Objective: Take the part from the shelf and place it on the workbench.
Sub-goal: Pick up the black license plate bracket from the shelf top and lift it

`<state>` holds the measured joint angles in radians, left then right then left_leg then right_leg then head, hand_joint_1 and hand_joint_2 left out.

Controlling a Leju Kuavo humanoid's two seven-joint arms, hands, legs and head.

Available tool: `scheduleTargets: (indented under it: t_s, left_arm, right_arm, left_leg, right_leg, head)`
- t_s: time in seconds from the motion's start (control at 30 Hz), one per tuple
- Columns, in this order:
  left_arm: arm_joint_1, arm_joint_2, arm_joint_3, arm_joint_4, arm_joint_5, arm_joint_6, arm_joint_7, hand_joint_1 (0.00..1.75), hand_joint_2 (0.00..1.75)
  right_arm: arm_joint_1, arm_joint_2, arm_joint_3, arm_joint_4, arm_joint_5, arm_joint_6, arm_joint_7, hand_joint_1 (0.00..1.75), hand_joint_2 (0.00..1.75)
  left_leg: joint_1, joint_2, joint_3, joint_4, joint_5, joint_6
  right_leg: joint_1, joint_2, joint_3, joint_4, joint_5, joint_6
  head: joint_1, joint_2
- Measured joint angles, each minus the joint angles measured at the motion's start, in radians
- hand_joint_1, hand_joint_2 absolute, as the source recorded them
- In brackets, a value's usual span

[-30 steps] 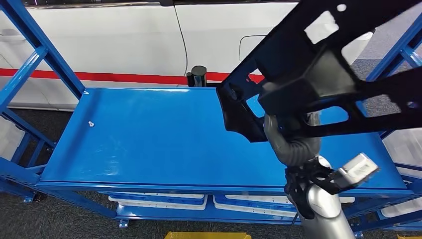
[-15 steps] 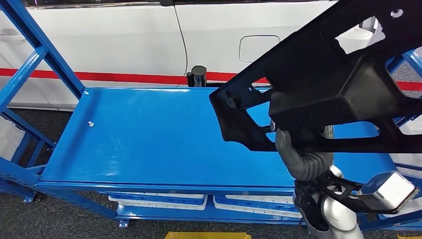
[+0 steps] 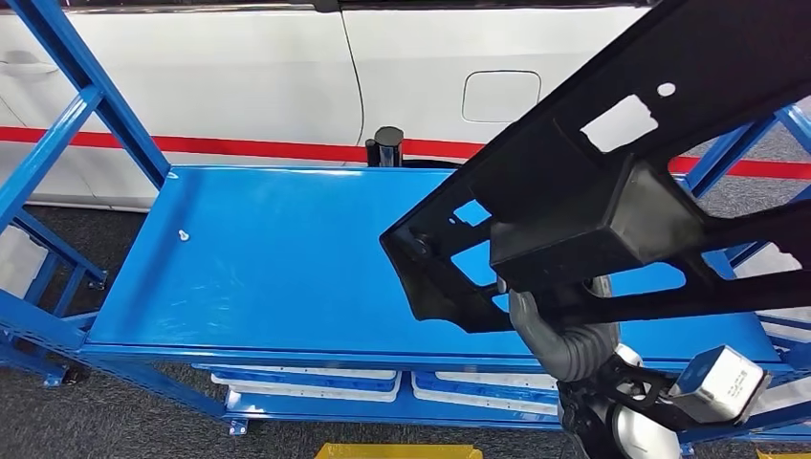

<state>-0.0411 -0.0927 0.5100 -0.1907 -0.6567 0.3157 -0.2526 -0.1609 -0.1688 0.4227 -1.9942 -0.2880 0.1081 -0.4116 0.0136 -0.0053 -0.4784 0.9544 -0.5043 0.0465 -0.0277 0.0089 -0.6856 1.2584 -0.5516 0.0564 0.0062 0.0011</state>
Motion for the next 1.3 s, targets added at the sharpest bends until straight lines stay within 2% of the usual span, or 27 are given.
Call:
scheduleTargets:
  t_s: [0.07,0.1,0.13,0.23,0.3,0.33,0.4,0.43,0.47,0.5,0.53,0.57,0.63,0.67,0.73,0.8,0.83,0.87,0.93,0.97,1.0,1.03,1.07,1.1,1.17,1.23,1.3]
  left_arm:
    - [0.0,-0.001,0.0,0.0,-0.003,-0.001,0.002,0.0,1.75]
    - [0.0,-0.001,0.0,0.0,-0.003,0.0,0.003,0.0,1.75]
    - [0.0,0.0,0.0,0.0,-0.003,0.0,0.004,0.0,1.75]
    - [0.0,0.001,0.0,0.0,-0.003,0.0,0.004,0.0,1.75]
    - [0.001,0.0,0.0,0.0,-0.003,0.0,0.004,0.0,1.75]
    - [0.001,0.0,0.0,0.0,-0.003,0.0,0.004,0.0,1.75]
    - [0.0,0.0,0.0,0.0,-0.003,0.0,0.004,0.0,1.75]
    - [0.0,0.0,0.0,0.0,-0.003,0.0,0.005,0.0,1.75]
    - [0.0,0.0,0.0,0.0,-0.003,0.0,0.006,0.0,1.75]
    - [0.001,0.0,0.0,0.0,-0.003,0.0,0.008,0.0,1.75]
    - [0.0,0.0,0.0,0.0,-0.003,0.0,0.011,0.0,1.75]
    - [0.0,0.0,0.0,0.0,-0.003,0.0,0.014,0.0,1.75]
    - [-0.002,0.0,0.0,0.0,-0.003,0.0,0.016,0.0,1.75]
    - [-0.003,0.0,0.0,0.0,-0.003,0.0,0.016,0.0,1.75]
    - [-0.004,0.0,0.0,0.0,-0.003,0.0,0.016,0.0,1.75]
    - [-0.004,0.0,0.0,0.0,-0.004,0.0,0.017,0.0,1.75]
    - [-0.005,0.0,0.0,0.0,-0.004,0.0,0.017,0.0,1.75]
    - [-0.006,0.0,0.0,0.0,-0.004,0.001,0.018,0.0,1.75]
    - [-0.007,0.0,0.0,0.0,-0.005,0.001,0.019,0.0,1.75]
    - [-0.006,0.0,0.0,0.0,-0.005,0.001,0.02,0.0,1.75]
    - [-0.006,0.0,0.001,0.0,-0.005,0.001,0.02,0.0,1.75]
    - [-0.005,0.0,0.001,0.0,-0.005,0.001,0.02,0.0,1.75]
    - [-0.005,-0.001,0.001,0.0,-0.005,0.001,0.02,0.0,1.75]
    - [-0.005,-0.001,0.001,0.0,-0.004,0.001,0.02,0.0,1.75]
    - [-0.005,-0.002,0.002,0.0,-0.004,0.001,0.02,0.0,1.75]
    - [-0.005,-0.003,0.005,0.0,-0.004,0.002,0.019,0.0,1.75]
    - [-0.004,-0.002,0.008,0.0,-0.004,0.002,0.019,0.0,1.75]
  right_arm:
    - [0.002,-0.001,0.0,0.0,0.0,0.005,0.002,1.75,1.75]
    - [0.003,-0.001,0.0,0.001,0.0,0.007,0.003,1.75,1.75]
    - [0.004,0.0,0.0,0.001,-0.001,0.007,0.003,1.75,1.75]
    - [0.008,-0.001,0.0,0.002,-0.003,0.008,0.006,1.75,1.75]
    - [0.008,0.0,0.0,0.002,-0.003,0.008,0.007,1.75,1.75]
    - [0.007,0.001,0.0,0.002,-0.003,0.008,0.007,1.75,1.75]
    - [0.007,0.002,0.0,0.002,-0.003,0.008,0.007,1.75,1.75]
    - [0.008,0.002,0.0,0.002,-0.003,0.008,0.007,1.75,1.75]
    - [0.008,0.002,0.0,0.002,-0.005,0.01,0.007,1.75,1.75]
    - [0.008,0.002,0.0,0.002,-0.008,0.012,0.008,1.75,1.75]
    - [0.008,0.002,0.0,0.002,-0.01,0.015,0.009,1.75,1.75]
    - [0.008,0.002,0.0,0.002,-0.013,0.02,0.009,1.75,1.75]
    - [0.007,0.003,0.0,0.002,-0.017,0.025,0.011,1.75,1.75]
    - [0.006,0.004,0.0,0.002,-0.018,0.026,0.012,1.75,1.75]
    - [0.005,0.006,0.0,0.002,-0.022,0.03,0.016,1.75,1.75]
    - [0.006,0.008,-0.001,0.002,-0.028,0.038,0.02,1.75,1.75]
    - [0.007,0.008,-0.001,0.002,-0.031,0.042,0.022,1.75,1.75]
    - [0.008,0.008,-0.002,0.002,-0.034,0.044,0.023,1.75,1.75]
    - [0.011,0.009,-0.002,0.002,-0.037,0.047,0.024,1.75,1.75]
    - [0.013,0.009,-0.002,0.002,-0.038,0.049,0.024,1.75,1.75]
    - [0.016,0.008,-0.002,0.002,-0.04,0.053,0.024,1.75,1.75]
    - [0.017,0.008,-0.003,0.002,-0.043,0.058,0.023,1.75,1.75]
    - [0.018,0.008,-0.003,0.002,-0.046,0.062,0.022,1.75,1.75]
    - [0.018,0.008,-0.003,0.002,-0.05,0.066,0.021,1.75,1.75]
    - [0.017,0.009,-0.004,0.001,-0.054,0.073,0.019,1.75,1.75]
    - [0.017,0.01,-0.006,0.0,-0.055,0.077,0.019,1.75,1.75]
    - [0.017,0.01,-0.007,0.0,-0.056,0.077,0.018,1.75,1.75]
  left_leg:
    - [0.006,-0.002,-0.001,0.01,-0.008,-0.012]
    - [0.007,-0.003,-0.006,0.019,-0.013,-0.021]
    - [0.007,-0.005,-0.012,0.029,-0.018,-0.029]
    - [0.005,-0.01,-0.026,0.044,-0.021,-0.046]
    - [0.008,-0.006,-0.04,0.069,-0.046,-0.054]
    - [0.009,-0.003,-0.056,0.108,-0.076,-0.056]
    - [0.009,0.001,-0.109,0.231,-0.15,-0.057]
    - [0.009,0.001,-0.133,0.288,-0.174,-0.057]
    - [0.009,0.001,-0.144,0.319,-0.18,-0.055]
    - [0.008,0.001,-0.138,0.314,-0.166,-0.052]
    - [0.008,0.001,-0.116,0.278,-0.139,-0.048]
    - [0.008,0.001,-0.077,0.214,-0.104,-0.042]
    - [0.003,0.001,-0.008,0.095,-0.066,-0.036]
    - [-0.002,0.0,0.009,0.06,-0.057,-0.034]
    - [-0.012,-0.002,0.005,0.052,-0.047,-0.031]
    - [-0.012,0.0,-0.007,0.044,-0.028,-0.018]
    - [-0.01,0.002,-0.016,0.04,-0.016,-0.01]
    - [-0.009,0.004,-0.027,0.037,-0.003,-0.003]
    - [-0.012,0.006,-0.053,0.038,0.017,0.005]
    - [-0.013,0.007,-0.066,0.039,0.027,0.006]
    - [-0.015,0.007,-0.079,0.04,0.036,0.006]
    - [-0.015,0.007,-0.092,0.041,0.044,0.005]
    - [-0.015,0.007,-0.102,0.043,0.052,0.003]
    - [-0.016,0.006,-0.11,0.045,0.058,0.001]
    - [-0.019,0.005,-0.122,0.05,0.07,-0.007]
    - [-0.021,0.004,-0.128,0.051,0.083,-0.018]
    - [-0.019,0.003,-0.136,0.056,0.081,-0.029]
  right_leg:
    - [-0.011,-0.004,0.057,-0.117,0.053,0.028]
    - [-0.012,-0.003,0.086,-0.172,0.07,0.036]
    - [-0.013,-0.003,0.105,-0.208,0.078,0.038]
    - [-0.012,0.0,0.104,-0.219,0.072,0.021]
    - [-0.015,-0.001,0.097,-0.218,0.075,0.007]
    - [-0.016,-0.003,0.094,-0.219,0.078,-0.003]
    - [-0.009,-0.007,0.085,-0.219,0.084,-0.02]
    - [-0.005,-0.009,0.08,-0.219,0.087,-0.026]
    - [-0.001,-0.01,0.075,-0.219,0.09,-0.031]
    - [0.002,-0.01,0.071,-0.219,0.094,-0.036]
    - [0.005,-0.011,0.068,-0.219,0.097,-0.038]
    - [0.007,-0.011,0.065,-0.219,0.101,-0.038]
    - [0.009,-0.011,0.063,-0.22,0.11,-0.032]
    - [0.01,-0.011,0.063,-0.221,0.116,-0.026]
    - [0.008,-0.013,0.062,-0.225,0.129,-0.011]
    - [0.007,-0.012,0.052,-0.221,0.128,0.002]
    - [0.008,-0.011,0.041,-0.204,0.108,0.002]
    - [0.009,-0.01,0.026,-0.166,0.072,-0.003]
    - [0.009,-0.01,-0.007,-0.049,-0.008,-0.013]
    - [0.009,-0.01,-0.014,0.005,-0.031,-0.012]
    - [0.009,-0.01,-0.009,0.031,-0.035,-0.005]
    - [0.009,-0.01,0.015,0.021,-0.023,0.004]
    - [0.01,-0.01,0.056,-0.025,-0.004,0.012]
    - [0.01,-0.01,0.108,-0.097,0.013,0.015]
    - [0.017,-0.009,0.198,-0.233,0.02,0.007]
    - [0.025,-0.009,0.224,-0.281,0.016,-0.007]
    - [0.015,-0.01,0.21,-0.282,0.028,-0.022]
  head:
    - [0.0,0.0]
    - [0.002,0.0]
    - [0.003,0.0]
    - [0.002,0.0]
    - [-0.001,0.0]
    - [-0.003,0.0]
    - [-0.005,0.0]
    - [-0.005,0.0]
    - [-0.005,0.0]
    - [-0.005,0.0]
    - [-0.005,0.0]
    - [-0.005,0.0]
    - [-0.004,0.0]
    - [-0.004,0.0]
    - [-0.004,0.0]
    - [-0.003,0.0]
    - [-0.001,0.0]
    - [0.001,0.0]
    - [0.005,0.0]
    - [0.005,0.0]
    - [0.005,0.0]
    - [0.005,0.0]
    - [0.005,0.0]
    - [0.005,0.0]
    - [0.004,0.0]
    - [0.004,0.0]
    - [0.004,0.0]
